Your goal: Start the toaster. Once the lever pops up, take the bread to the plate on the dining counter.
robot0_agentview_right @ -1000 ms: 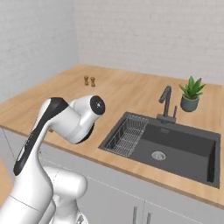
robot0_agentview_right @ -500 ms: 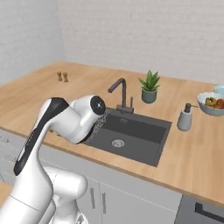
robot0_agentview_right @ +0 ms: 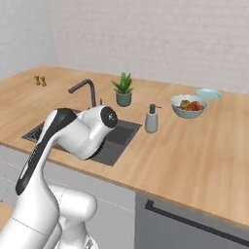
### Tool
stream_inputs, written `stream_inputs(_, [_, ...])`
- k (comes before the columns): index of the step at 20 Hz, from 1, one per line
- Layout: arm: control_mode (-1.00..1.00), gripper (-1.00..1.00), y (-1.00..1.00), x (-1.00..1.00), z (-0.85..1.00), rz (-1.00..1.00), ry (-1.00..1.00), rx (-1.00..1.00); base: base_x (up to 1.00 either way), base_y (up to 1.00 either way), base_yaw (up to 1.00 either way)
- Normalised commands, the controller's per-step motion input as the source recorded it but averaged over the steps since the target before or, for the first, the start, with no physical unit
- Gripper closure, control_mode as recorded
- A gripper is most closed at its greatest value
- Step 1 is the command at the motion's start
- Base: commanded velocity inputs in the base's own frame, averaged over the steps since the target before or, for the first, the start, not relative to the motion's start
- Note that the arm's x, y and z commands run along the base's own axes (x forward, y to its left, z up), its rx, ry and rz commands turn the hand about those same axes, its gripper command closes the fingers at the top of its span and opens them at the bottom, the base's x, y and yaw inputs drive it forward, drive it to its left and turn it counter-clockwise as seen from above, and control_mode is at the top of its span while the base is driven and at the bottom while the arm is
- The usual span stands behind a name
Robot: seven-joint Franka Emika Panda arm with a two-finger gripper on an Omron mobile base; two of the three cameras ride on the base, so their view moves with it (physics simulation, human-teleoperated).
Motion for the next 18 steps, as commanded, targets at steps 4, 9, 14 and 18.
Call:
stream_inputs(4, [1.0,1.0,0.0,0.0,0.0,0.0,0.0,0.0,0.0,-0.95,-0.05])
stream_inputs(9, [1.0,1.0,0.0,0.0,0.0,0.0,0.0,0.0,-0.03,-0.95,-0.05])
stream_inputs(14, [1.0,1.0,0.0,0.0,0.0,0.0,0.0,0.0,-0.02,-0.96,-0.04])
stream_inputs(18, [1.0,1.0,0.0,0.0,0.0,0.0,0.0,0.0,-0.04,-1.0,-0.01])
